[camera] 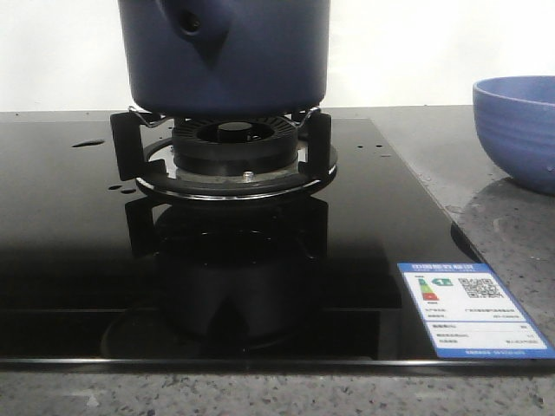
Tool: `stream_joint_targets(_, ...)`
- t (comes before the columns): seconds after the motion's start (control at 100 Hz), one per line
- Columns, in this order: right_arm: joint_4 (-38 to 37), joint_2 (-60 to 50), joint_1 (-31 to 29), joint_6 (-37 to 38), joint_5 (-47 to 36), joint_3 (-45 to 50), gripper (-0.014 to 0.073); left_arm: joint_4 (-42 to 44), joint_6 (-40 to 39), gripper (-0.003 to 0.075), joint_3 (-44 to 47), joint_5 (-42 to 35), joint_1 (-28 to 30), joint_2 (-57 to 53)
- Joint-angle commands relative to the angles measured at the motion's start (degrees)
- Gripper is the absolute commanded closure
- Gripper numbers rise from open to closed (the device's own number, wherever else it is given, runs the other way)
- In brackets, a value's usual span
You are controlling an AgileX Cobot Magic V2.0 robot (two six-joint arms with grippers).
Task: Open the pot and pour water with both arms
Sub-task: 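Grasp the rim of the light blue bowl with the right gripper, then lift the bowl with the right gripper toward the open pot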
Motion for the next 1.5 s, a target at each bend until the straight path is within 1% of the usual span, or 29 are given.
stream_joint_targets(0.0,1.5,-0.6,-0.4,-1.1,-1.4,-2.1,0.0241,-4.5,-0.2,0.0369,-2.4,0.2,0.1,-2.5)
stream_joint_targets(0.1,1.7,0.2,-0.4,-1.3,-0.9,-2.1,0.0345,-4.5,-0.2,0.0369,-2.4,-1.3,0.1,-2.5)
stream_joint_targets(0.27,1.7,0.4,-0.4,-1.6,-1.1,-2.1,0.0605,-4.5,-0.2,0.0369,-2.4,-3.1,0.1,-2.5)
stream_joint_targets(0.33,1.7,0.4,-0.4,-1.7,-1.1,-2.1,0.0669,-4.5,-0.2,0.0369,-2.4,-3.5,0.1,-2.5)
stream_joint_targets(0.42,2.0,0.4,-0.4,-1.8,-0.2,-2.6,0.0667,-4.1,-0.2,0.0369,-2.4,-4.9,0.1,-2.5)
stream_joint_targets(0.54,4.3,0.4,-0.4,-3.1,2.0,-5.1,0.0667,-4.1,-0.2,0.0369,-2.4,-8.0,0.1,-2.5)
stream_joint_targets(0.7,7.7,0.4,-0.1,-3.6,6.5,-11.1,0.0664,-4.1,-0.2,0.0369,-2.4,-11.0,0.1,-2.5)
stream_joint_targets(0.84,8.9,0.5,2.3,-3.6,9.8,-17.8,0.0655,-4.1,-0.2,0.0369,-2.4,-13.8,0.1,-2.5)
stream_joint_targets(1.03,10.2,1.6,8.2,-3.6,11.9,-28.2,0.0655,-4.1,-0.2,0.0369,-2.4,-16.6,0.1,-2.5)
stream_joint_targets(1.26,10.7,7.4,18.3,-2.4,13.4,-42.1,0.0655,-4.1,-0.2,0.0369,-2.4,-19.4,0.1,-2.5)
stream_joint_targets(1.38,10.7,11.5,23.5,-2.0,12.0,-48.2,0.0655,-4.1,-0.2,0.0370,-2.4,-20.7,0.1,-2.5)
stream_joint_targets(1.49,10.7,15.0,27.8,-2.0,8.0,-52.4,0.0655,-4.1,-0.2,0.0370,-2.4,-22.2,0.1,-2.5)
